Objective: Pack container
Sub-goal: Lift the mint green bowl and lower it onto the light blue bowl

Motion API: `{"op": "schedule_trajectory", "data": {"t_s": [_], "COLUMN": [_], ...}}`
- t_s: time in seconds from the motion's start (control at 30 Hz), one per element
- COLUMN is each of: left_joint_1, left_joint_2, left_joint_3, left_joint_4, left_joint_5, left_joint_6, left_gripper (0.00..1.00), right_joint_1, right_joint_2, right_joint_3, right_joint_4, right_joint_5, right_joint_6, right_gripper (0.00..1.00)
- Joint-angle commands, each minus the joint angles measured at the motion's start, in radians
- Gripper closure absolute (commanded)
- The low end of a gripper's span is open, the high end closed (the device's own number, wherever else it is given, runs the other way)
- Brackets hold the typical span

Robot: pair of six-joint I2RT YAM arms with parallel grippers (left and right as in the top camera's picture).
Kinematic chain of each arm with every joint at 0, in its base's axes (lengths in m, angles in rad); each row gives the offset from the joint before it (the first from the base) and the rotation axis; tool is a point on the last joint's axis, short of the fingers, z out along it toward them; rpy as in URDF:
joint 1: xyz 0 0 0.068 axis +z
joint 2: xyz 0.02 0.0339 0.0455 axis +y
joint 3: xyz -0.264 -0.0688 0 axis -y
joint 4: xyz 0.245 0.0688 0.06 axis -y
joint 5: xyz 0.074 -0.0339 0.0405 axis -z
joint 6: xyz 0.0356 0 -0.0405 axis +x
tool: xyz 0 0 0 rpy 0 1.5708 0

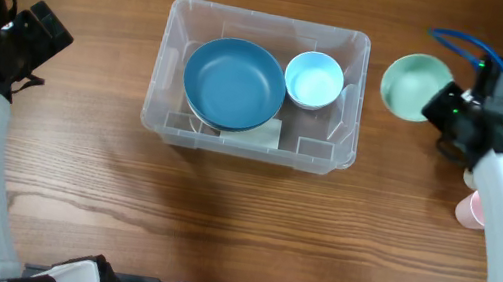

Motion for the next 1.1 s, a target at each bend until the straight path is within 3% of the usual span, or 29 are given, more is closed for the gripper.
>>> {"op": "schedule_trajectory", "data": {"t_s": [0.0, 0.23, 0.43, 0.87, 1.07], "left_joint_1": [0.005, 0.005, 0.005, 0.005, 0.005], "left_joint_2": [-0.008, -0.008, -0.008, -0.008, -0.008], "left_joint_3": [0.013, 0.013, 0.013, 0.013, 0.013], "left_joint_4": [0.000, 0.000, 0.000, 0.000, 0.000], "left_joint_5": [0.001, 0.001, 0.001, 0.001, 0.001], "left_joint_6": [-0.009, -0.009, -0.009, -0.009, -0.009], "left_gripper": [0.00, 0.00, 0.00, 0.00, 0.00], "right_joint_1": [0.000, 0.001, 0.032, 0.326, 0.363], "right_joint_2": [-0.143, -0.318, -0.342, -0.100, 0.055], "right_joint_3": [0.002, 0.002, 0.004, 0.004, 0.004], "right_joint_4": [-0.005, -0.001, 0.036, 0.225, 0.332], "right_joint_5": [0.063, 0.024, -0.100, -0.097, -0.077], "right_joint_6": [-0.063, -0.159, -0.189, -0.265, -0.255], "right_gripper": [0.96, 0.96, 0.96, 0.96, 0.95]}}
